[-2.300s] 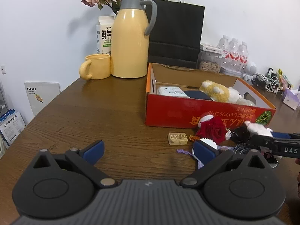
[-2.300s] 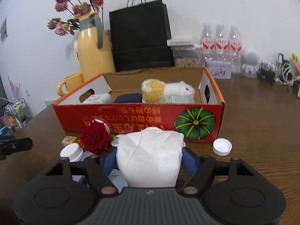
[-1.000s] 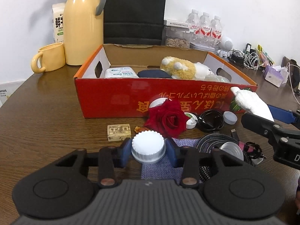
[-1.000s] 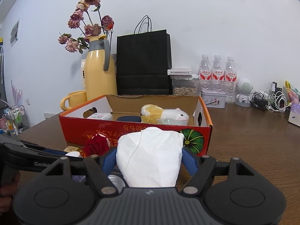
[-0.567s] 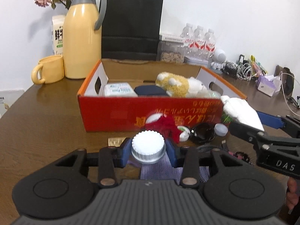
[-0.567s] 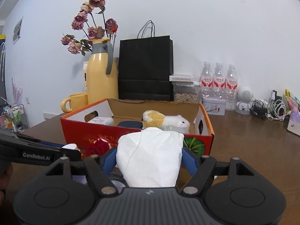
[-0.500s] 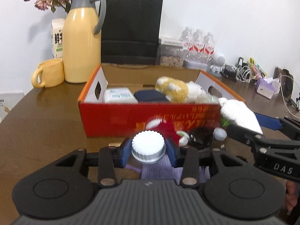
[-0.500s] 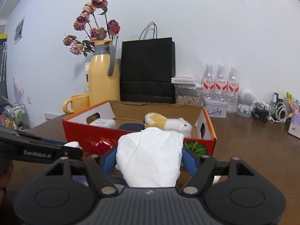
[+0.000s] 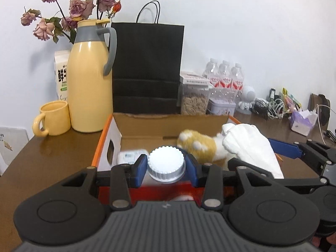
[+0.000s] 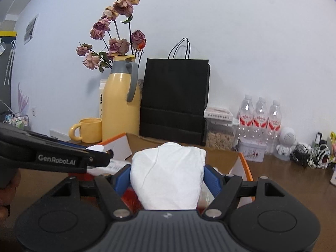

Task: Organize objects
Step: 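Carry the tissue bundle and bottle cap over the box, then lower both held items into the box and open both tools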

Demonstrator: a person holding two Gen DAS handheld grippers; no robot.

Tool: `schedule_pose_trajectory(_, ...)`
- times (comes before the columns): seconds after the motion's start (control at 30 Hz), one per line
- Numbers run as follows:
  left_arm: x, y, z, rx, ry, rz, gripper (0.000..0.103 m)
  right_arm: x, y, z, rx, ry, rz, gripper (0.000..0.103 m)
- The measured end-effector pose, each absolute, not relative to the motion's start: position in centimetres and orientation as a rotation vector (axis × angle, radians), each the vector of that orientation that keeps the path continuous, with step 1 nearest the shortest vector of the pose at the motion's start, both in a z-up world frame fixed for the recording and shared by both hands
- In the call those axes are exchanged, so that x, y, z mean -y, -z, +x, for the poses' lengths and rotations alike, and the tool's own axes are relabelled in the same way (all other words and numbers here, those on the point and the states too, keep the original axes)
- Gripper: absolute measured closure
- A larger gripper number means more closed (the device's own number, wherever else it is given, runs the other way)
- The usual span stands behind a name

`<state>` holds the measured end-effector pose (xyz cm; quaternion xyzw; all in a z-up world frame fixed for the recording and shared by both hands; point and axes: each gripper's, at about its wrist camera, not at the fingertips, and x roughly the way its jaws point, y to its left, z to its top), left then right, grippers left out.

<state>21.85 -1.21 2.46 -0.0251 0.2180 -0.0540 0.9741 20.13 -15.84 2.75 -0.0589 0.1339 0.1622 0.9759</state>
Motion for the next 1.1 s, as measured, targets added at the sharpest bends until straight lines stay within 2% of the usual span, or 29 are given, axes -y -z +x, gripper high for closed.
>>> schedule_pose_trajectory(0.47, 0.8, -1.8, 29.2, -0.426, 0.065, -0.109, 0.062, 15.3, -1.4, 27.1, -0.299, -0.268, -0.064, 0.031)
schedule_pose_trajectory(0.77, 0.7, -0.7, 29.7, -0.457, 0.061, -0.096, 0.062, 15.3, -0.3, 27.7, -0.336, -0.26, -0.069, 0.031)
schedule_pose_trajectory(0.9, 0.8, -0.5, 29.6, -0.452, 0.059, -0.087, 0.06, 15.2, -0.3, 27.7, -0.343, -0.268, -0.069, 0.026)
schedule_pose_trajectory(0.93, 0.9, -0.4, 29.6, -0.448, 0.058, -0.083, 0.055, 15.3, -0.3, 27.7, -0.344, -0.27, -0.066, 0.025)
schedule_pose_trajectory(1.0, 0.9, -0.3, 29.6, -0.442, 0.047, -0.081, 0.034, 15.4, -0.3, 27.9, -0.351, -0.268, -0.06, 0.008)
schedule_pose_trajectory(1.03, 0.9, -0.3, 29.5, -0.436, 0.036, -0.08, 0.014, 15.5, -0.2, 27.9, -0.354, -0.265, -0.056, 0.004)
schedule_pose_trajectory(1.07, 0.9, -0.2, 29.4, -0.425, 0.026, -0.081, 0.0, 15.5, -0.2, 27.9, -0.356, -0.262, -0.053, 0.0)
schedule_pose_trajectory(1.1, 0.9, -0.3, 29.2, -0.413, 0.019, -0.083, 0.0, 15.6, -0.2, 27.9, -0.357, -0.257, -0.051, 0.0)
